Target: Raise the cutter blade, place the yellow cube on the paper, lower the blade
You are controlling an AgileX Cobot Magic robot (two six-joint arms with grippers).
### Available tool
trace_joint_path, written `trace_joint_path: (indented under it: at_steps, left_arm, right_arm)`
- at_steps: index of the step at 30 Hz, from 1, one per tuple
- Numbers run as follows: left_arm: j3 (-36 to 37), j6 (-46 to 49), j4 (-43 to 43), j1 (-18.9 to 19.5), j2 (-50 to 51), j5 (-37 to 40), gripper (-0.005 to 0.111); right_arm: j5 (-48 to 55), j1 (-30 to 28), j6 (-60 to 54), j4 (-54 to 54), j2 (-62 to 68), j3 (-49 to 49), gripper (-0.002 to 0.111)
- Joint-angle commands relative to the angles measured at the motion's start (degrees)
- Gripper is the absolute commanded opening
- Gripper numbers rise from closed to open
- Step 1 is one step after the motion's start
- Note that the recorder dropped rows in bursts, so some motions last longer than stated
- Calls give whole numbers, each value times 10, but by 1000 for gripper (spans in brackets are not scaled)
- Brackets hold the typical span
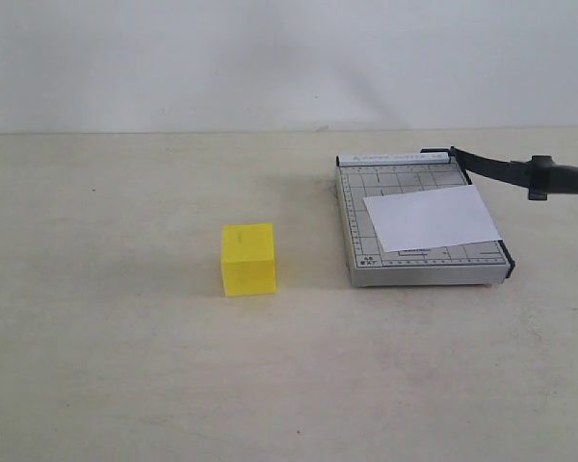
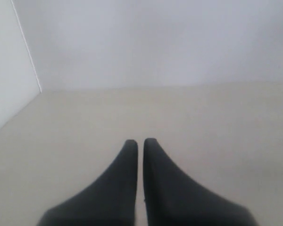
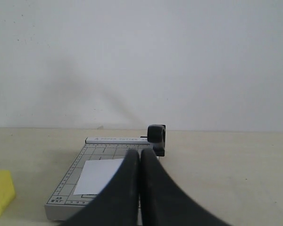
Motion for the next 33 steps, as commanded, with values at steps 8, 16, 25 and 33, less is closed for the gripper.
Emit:
trace_joint_path:
  at_steps: [8,16,25,33]
  left_arm:
    - [-1,-164,-69,0,-2,-261,4]
    - [-1,-256,-69,0,-2,-264,4]
    - [-1,-456,-69,0,-2,-276,4]
    - [-1,-521,-68,0,-2,-283,4]
  right_arm:
    - [1,-1,-2,0,-4,-1,0]
    - [1,-1,-2,0,-4,-1,0]
    - [1,-1,-2,0,-4,-1,0]
    - [-14,-1,-2,0,-4,-1,0]
